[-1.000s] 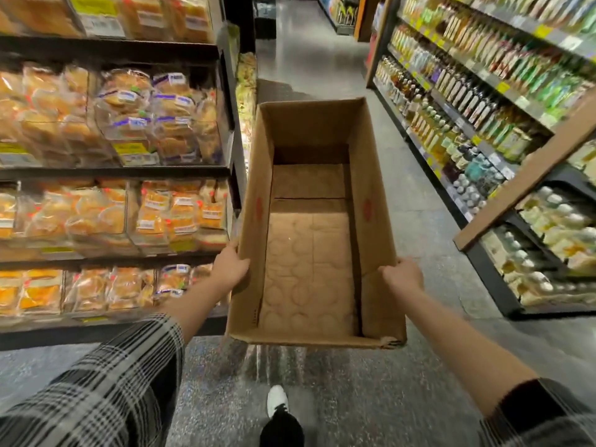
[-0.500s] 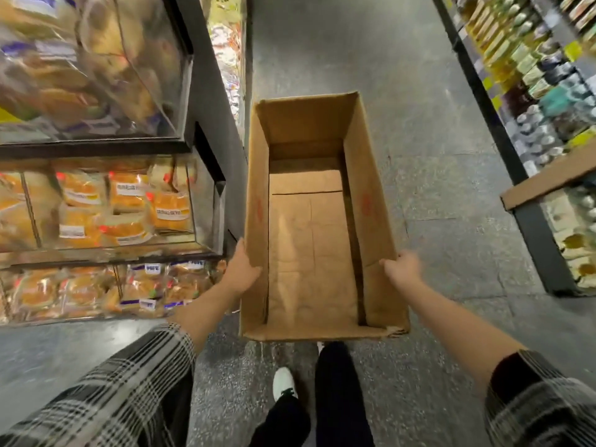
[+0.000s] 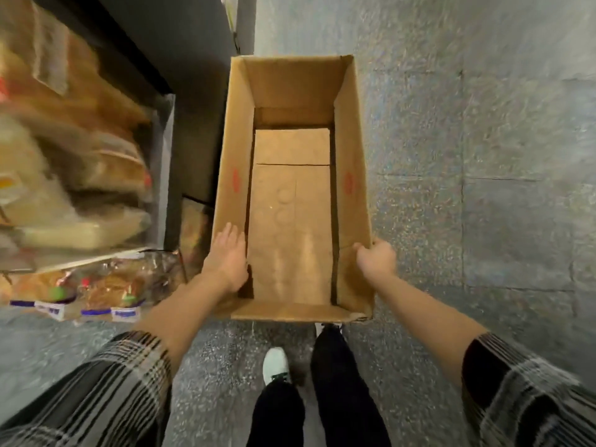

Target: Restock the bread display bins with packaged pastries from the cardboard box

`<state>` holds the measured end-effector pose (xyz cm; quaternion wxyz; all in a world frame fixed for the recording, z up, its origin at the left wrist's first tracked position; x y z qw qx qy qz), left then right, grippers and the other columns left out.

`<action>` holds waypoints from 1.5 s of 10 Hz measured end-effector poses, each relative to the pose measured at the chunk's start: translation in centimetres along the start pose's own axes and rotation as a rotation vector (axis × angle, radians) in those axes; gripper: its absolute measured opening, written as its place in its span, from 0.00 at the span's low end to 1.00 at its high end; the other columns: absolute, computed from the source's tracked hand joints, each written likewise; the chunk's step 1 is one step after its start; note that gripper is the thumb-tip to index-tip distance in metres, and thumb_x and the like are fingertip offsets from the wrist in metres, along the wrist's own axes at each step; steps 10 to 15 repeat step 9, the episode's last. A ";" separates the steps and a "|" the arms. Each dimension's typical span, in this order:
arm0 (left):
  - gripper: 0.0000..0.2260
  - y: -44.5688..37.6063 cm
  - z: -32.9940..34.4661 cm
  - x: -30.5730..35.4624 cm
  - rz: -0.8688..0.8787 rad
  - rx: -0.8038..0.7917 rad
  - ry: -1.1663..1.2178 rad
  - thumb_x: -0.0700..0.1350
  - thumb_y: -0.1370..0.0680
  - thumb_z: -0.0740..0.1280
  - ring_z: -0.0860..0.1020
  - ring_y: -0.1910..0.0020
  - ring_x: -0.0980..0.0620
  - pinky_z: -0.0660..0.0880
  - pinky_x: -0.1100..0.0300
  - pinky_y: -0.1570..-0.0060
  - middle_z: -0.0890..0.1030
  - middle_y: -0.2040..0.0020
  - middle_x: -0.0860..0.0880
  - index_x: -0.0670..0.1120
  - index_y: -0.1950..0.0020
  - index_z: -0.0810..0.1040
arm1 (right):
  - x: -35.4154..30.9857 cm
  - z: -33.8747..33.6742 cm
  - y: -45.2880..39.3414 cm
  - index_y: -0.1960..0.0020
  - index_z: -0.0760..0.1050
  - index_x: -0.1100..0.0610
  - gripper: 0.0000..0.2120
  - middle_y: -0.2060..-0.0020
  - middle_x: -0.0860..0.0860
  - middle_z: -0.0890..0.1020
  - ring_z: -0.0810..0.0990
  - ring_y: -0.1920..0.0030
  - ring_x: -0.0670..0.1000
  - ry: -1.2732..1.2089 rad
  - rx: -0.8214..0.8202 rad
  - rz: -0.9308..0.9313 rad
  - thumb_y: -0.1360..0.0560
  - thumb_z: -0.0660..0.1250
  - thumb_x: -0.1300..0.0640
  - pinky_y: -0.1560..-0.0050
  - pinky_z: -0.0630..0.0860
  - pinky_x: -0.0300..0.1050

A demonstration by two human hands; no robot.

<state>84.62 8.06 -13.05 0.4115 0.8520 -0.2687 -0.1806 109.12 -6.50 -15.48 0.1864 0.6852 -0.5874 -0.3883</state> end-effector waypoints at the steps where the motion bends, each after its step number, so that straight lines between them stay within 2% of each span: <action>1: 0.26 -3.0 3.2 -0.5 0.023 -0.091 -0.228 0.45 0.18 0.50 0.43 0.22 0.44 0.42 0.52 0.24 0.48 0.21 0.42 0.38 0.22 0.46 | 1.7 3.2 -2.3 0.39 0.77 0.56 0.13 0.47 0.55 0.82 0.80 0.46 0.58 -0.035 -0.015 -0.006 0.22 0.64 0.54 0.45 0.74 0.48; 2: 0.26 -4.6 5.5 -0.6 0.073 -0.167 -0.458 0.48 0.18 0.51 0.46 0.22 0.44 0.41 0.48 0.25 0.51 0.21 0.42 0.41 0.22 0.51 | 2.5 4.9 -4.3 0.42 0.79 0.56 0.11 0.49 0.54 0.83 0.80 0.47 0.57 -0.063 -0.015 -0.002 0.22 0.65 0.55 0.43 0.76 0.51; 3: 0.26 -6.2 7.5 -0.7 0.106 -0.225 -0.667 0.51 0.18 0.53 0.43 0.22 0.42 0.37 0.44 0.26 0.48 0.21 0.41 0.45 0.22 0.53 | 2.7 6.8 -7.0 0.43 0.79 0.57 0.11 0.50 0.55 0.83 0.80 0.47 0.57 -0.063 -0.005 -0.014 0.22 0.66 0.53 0.44 0.76 0.50; 5: 0.27 -9.2 9.2 -0.6 0.137 -0.236 -0.813 0.55 0.18 0.50 0.43 0.22 0.41 0.31 0.41 0.30 0.47 0.21 0.40 0.45 0.21 0.52 | 3.3 9.8 -10.3 0.40 0.78 0.56 0.15 0.48 0.53 0.84 0.81 0.47 0.55 -0.177 -0.002 -0.002 0.24 0.69 0.52 0.40 0.76 0.53; 6: 0.26 -10.3 10.4 -0.3 0.105 -0.300 -0.754 0.54 0.18 0.52 0.45 0.22 0.43 0.29 0.41 0.31 0.49 0.21 0.42 0.48 0.22 0.55 | 3.7 11.3 -11.0 0.34 0.74 0.56 0.18 0.43 0.53 0.82 0.79 0.43 0.53 -0.251 -0.034 0.012 0.23 0.67 0.55 0.38 0.74 0.50; 7: 0.21 -10.4 11.0 0.1 0.076 -0.328 -0.587 0.52 0.20 0.55 0.57 0.24 0.45 0.28 0.42 0.31 0.66 0.26 0.44 0.50 0.27 0.68 | 3.4 12.0 -10.9 0.32 0.71 0.58 0.20 0.40 0.55 0.79 0.77 0.39 0.56 -0.246 -0.094 0.031 0.22 0.67 0.56 0.36 0.72 0.51; 8: 0.13 -8.4 9.9 1.7 0.163 -0.331 -0.442 0.46 0.21 0.57 0.74 0.38 0.47 0.42 0.44 0.27 0.80 0.45 0.50 0.49 0.41 0.78 | 2.1 11.4 -10.3 0.30 0.65 0.60 0.25 0.37 0.57 0.76 0.76 0.38 0.58 -0.095 -0.178 0.041 0.23 0.67 0.54 0.36 0.72 0.52; 9: 0.15 -6.3 7.6 3.3 0.244 -0.307 -0.319 0.43 0.20 0.58 0.74 0.39 0.45 0.62 0.50 0.33 0.78 0.40 0.47 0.46 0.34 0.73 | 1.1 9.9 -9.4 0.30 0.65 0.62 0.22 0.37 0.60 0.75 0.76 0.39 0.60 0.137 -0.243 0.056 0.20 0.61 0.55 0.44 0.73 0.49; 15: 0.15 -6.3 7.6 3.3 0.244 -0.307 -0.319 0.43 0.20 0.58 0.74 0.39 0.45 0.62 0.50 0.33 0.78 0.40 0.47 0.46 0.34 0.73 | 1.1 9.9 -9.4 0.30 0.65 0.62 0.22 0.37 0.60 0.75 0.76 0.39 0.60 0.137 -0.243 0.056 0.20 0.61 0.55 0.44 0.73 0.49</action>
Point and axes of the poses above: each hand's wrist, its own y-axis away from the middle knuckle, its own z-axis out of the palm, x = y × z, the point moved 6 cm from there along -y, towards the middle knuckle
